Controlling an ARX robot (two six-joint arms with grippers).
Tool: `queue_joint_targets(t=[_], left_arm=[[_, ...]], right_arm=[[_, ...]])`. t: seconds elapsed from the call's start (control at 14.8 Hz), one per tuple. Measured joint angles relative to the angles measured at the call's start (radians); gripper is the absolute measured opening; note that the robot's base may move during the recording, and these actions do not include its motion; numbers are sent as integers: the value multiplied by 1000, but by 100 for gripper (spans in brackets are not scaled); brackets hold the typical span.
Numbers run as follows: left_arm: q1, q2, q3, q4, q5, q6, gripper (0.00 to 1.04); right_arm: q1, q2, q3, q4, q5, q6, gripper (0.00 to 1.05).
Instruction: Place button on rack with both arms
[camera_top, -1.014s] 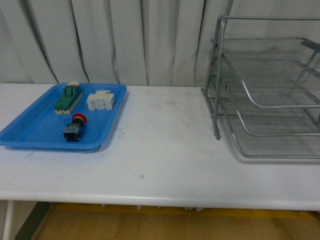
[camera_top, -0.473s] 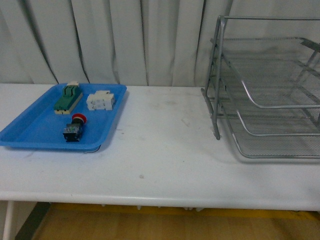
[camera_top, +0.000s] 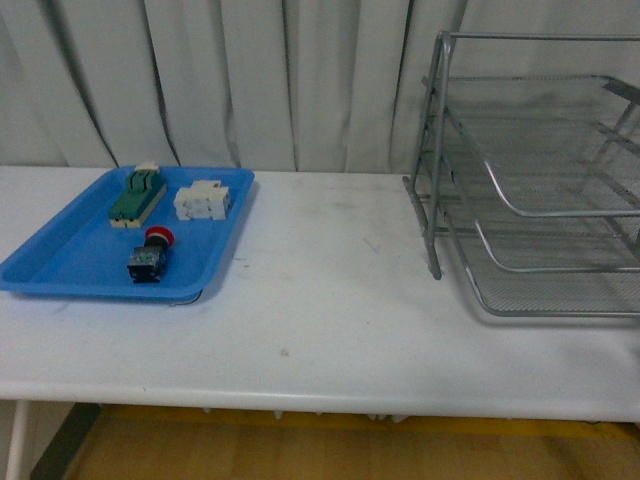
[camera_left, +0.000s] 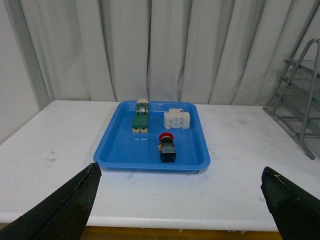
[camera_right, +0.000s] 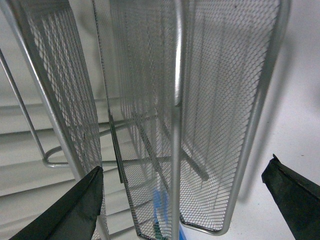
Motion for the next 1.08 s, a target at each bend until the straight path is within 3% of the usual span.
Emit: queue_joint_targets(t=[0.74, 0.81, 0.88, 0.95, 1.08], left_arm=[[0, 0, 0, 0, 0, 1, 98], [0, 0, 0, 0, 0, 1, 98], [0, 0, 0, 0, 0, 1, 98], [0, 0, 0, 0, 0, 1, 98], [0, 0, 0, 0, 0, 1, 98]], right_arm=[[23, 79, 127, -2, 4, -85, 97], [21, 114, 200, -31, 3, -131, 51], [21, 135, 207, -30, 4, -151, 20], [21, 146, 206, -17, 4, -135, 7], [21, 146, 195, -1, 6, -90, 5]])
